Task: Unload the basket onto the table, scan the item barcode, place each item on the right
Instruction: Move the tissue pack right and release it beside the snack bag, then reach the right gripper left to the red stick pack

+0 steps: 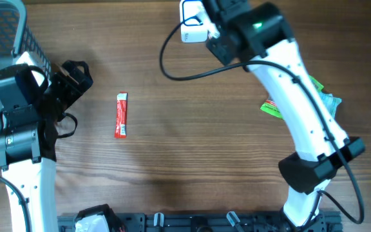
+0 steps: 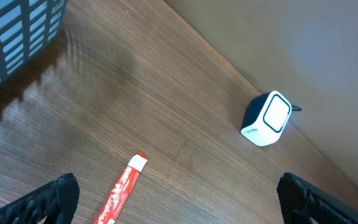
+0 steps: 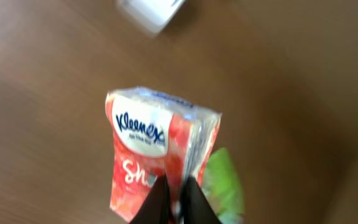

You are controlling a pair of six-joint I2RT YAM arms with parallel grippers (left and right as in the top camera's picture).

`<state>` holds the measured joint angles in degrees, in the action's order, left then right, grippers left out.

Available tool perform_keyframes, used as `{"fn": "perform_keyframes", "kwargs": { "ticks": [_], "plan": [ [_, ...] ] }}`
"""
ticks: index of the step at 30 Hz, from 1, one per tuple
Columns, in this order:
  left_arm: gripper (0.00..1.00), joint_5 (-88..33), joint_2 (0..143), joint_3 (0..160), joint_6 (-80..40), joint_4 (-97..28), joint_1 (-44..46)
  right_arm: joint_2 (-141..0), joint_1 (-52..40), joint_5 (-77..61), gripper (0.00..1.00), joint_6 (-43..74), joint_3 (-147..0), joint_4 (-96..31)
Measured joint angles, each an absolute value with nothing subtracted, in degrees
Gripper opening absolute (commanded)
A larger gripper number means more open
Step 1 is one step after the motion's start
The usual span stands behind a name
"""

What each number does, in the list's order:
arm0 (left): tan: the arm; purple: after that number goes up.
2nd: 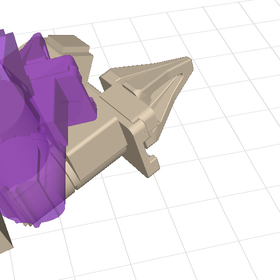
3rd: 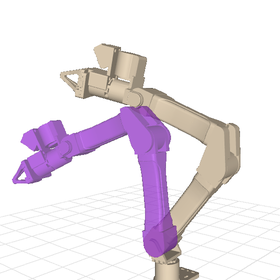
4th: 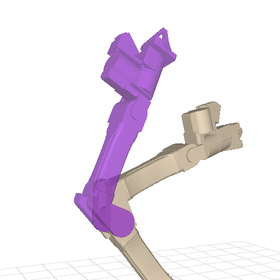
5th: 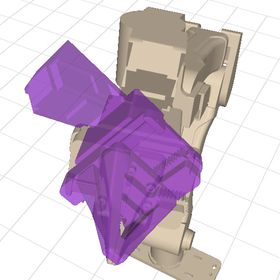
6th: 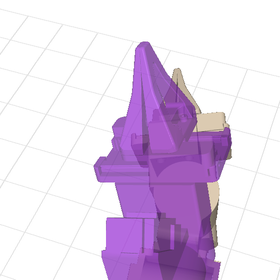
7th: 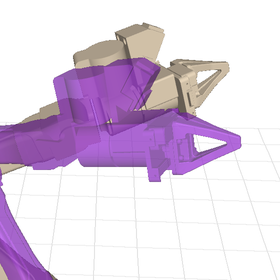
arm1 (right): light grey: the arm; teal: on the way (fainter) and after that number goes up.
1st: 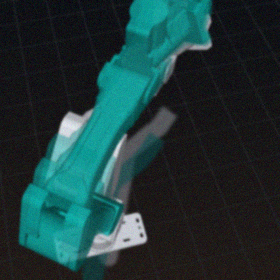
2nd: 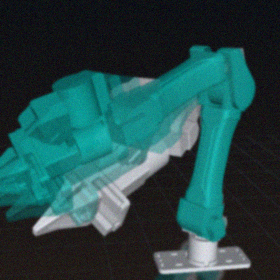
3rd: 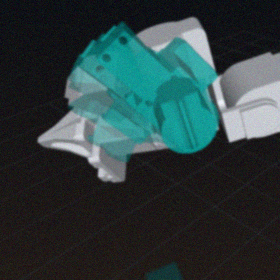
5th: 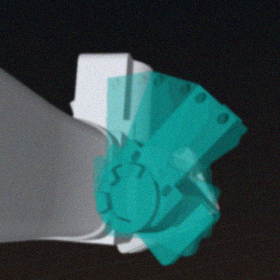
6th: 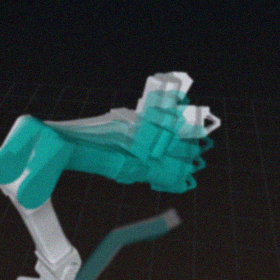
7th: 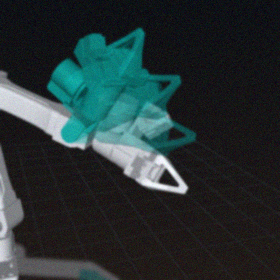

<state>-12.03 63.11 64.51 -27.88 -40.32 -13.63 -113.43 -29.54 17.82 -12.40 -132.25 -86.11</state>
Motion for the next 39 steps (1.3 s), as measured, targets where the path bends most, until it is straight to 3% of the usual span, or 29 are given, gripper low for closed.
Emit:
{"fn": "perform_keyframes", "kwargs": {
  "ticks": [4, 10, 13, 14, 15, 18, 24, 31, 39],
  "plan": [
    [1.0, -12.1, 63.1, 64.5, -27.9, -40.3, -13.6, -115.0, -23.9, 12.5, 0.04, -2.0, -127.0, -91.5],
    [1.0, -12.0, 63.1, 64.5, -27.9, -40.3, -13.6, -116.2, -18.2, 10.4, 0.07, 3.3, -112.3, -86.1],
    [1.0, -12.1, 63.1, 64.5, -27.9, -40.3, -13.6, -116.6, -15.8, 10.1, 0.35, 4.4, -103.2, -80.6],
    [1.0, -12.0, 63.1, 64.5, -27.9, -40.3, -13.6, -116.7, -15.1, 10.1, 0.61, 4.6, -101.3, -78.7],
    [1.0, -12.0, 63.1, 64.5, -27.9, -40.3, -13.6, -116.7, -14.6, 10.2, 0.71, 4.6, -99.7, -76.9],
    [1.0, -12.1, 63.1, 64.5, -27.9, -40.3, -13.6, -116.8, -13.1, 11.2, 0.79, 5.1, -96.3, -72.5],
    [1.0, -12.1, 63.1, 64.5, -27.9, -40.3, -13.6, -116.8, -12.1, 10.1, 0.82, 5.4, -94.2, -67.2],
    [1.0, -12.1, 63.1, 64.5, -27.9, -40.3, -13.6, -116.8, -15.0, -10.8, 0.82, 5.8, -94.1, -60.7],
    [1.0, -12.0, 63.1, 64.5, -27.9, -40.3, -13.6, -116.8, -31.6, -19.9, 0.83, 19.6, -94.1, -40.1]
  ]
}}
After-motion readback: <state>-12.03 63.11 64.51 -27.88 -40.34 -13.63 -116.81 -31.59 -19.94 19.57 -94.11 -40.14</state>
